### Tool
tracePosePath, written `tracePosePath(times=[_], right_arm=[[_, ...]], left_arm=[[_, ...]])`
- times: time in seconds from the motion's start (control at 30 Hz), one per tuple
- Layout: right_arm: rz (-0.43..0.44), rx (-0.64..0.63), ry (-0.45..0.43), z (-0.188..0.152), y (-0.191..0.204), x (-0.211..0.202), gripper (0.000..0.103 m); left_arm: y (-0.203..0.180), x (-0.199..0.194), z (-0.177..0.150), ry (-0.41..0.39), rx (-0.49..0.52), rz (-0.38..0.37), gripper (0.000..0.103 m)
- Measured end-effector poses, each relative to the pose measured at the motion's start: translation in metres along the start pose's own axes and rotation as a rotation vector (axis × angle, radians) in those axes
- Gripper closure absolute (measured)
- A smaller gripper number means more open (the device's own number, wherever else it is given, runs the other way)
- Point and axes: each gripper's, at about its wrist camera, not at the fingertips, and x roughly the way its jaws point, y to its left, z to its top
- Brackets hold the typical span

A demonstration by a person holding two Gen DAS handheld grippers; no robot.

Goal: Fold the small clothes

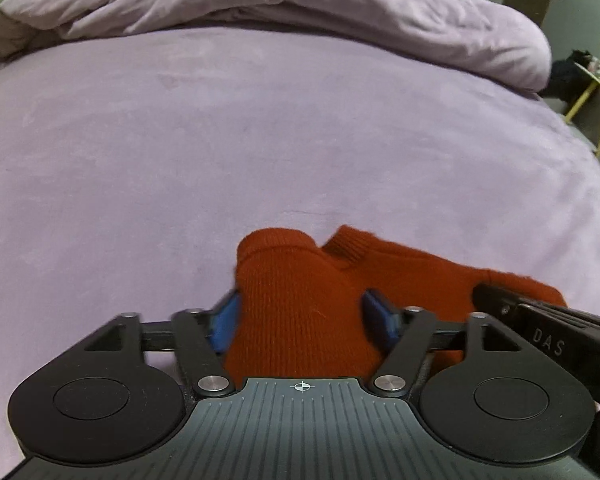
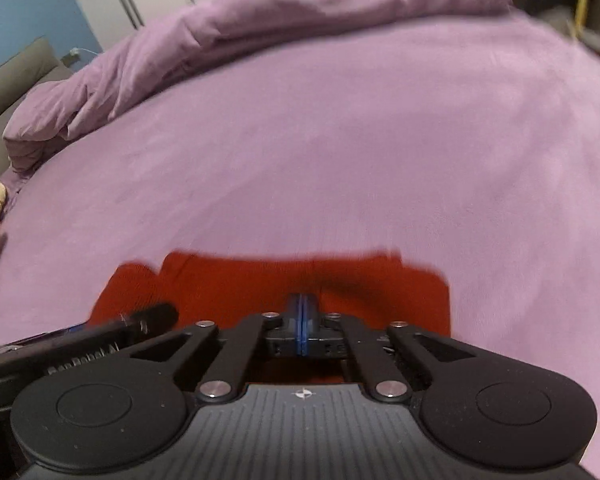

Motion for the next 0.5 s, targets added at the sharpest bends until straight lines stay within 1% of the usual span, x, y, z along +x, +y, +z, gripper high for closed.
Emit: tracePosePath(times=[0.03, 0.07, 0.13, 0.2, 0.23, 0.3, 0.37, 0.43, 0.5], right_arm=[[0.004, -0.025, -0.026, -0.002, -0.003, 0.006, 0.103], [0.023, -0.017, -0.055, -0.005, -0.008, 0.010, 0.103], [0.058, 0.034, -0.086, -0.005, -0.015, 0.014, 0.103], [0.070, 0.055, -0.106, -0.007, -0.017, 0.012, 0.103], [0.073, 0.056, -0.113, -0.005, -0.016, 0.007, 0.103], [0.081, 0.054, -0.102, -0.007, -0.014, -0.006, 0.103], [0.103, 0.014, -0.094, -0.017, -0.009, -0.027, 0.099], [0.107, -0.022, -0.120, -0.043, -0.009, -0.058, 0.099], [0.117, -0.019, -0.158, -0.077, -0.019, -0.095, 0.099]], left_arm=[[0.003, 0.005, 0.000, -0.003, -0.034, -0.011, 0.025], [0.004, 0.008, 0.002, -0.008, -0.044, -0.009, 0.024], [0.003, 0.011, 0.002, -0.011, -0.039, 0.004, 0.022], [0.001, 0.007, 0.000, -0.022, -0.018, 0.012, 0.022], [0.003, 0.001, -0.002, -0.020, -0.017, 0.000, 0.022], [0.013, -0.015, -0.010, -0.008, -0.033, -0.034, 0.022], [0.025, -0.038, -0.026, -0.035, -0.061, -0.086, 0.022], [0.041, -0.069, -0.050, -0.068, -0.120, -0.163, 0.022], [0.055, -0.102, -0.078, -0.076, -0.177, -0.210, 0.022]])
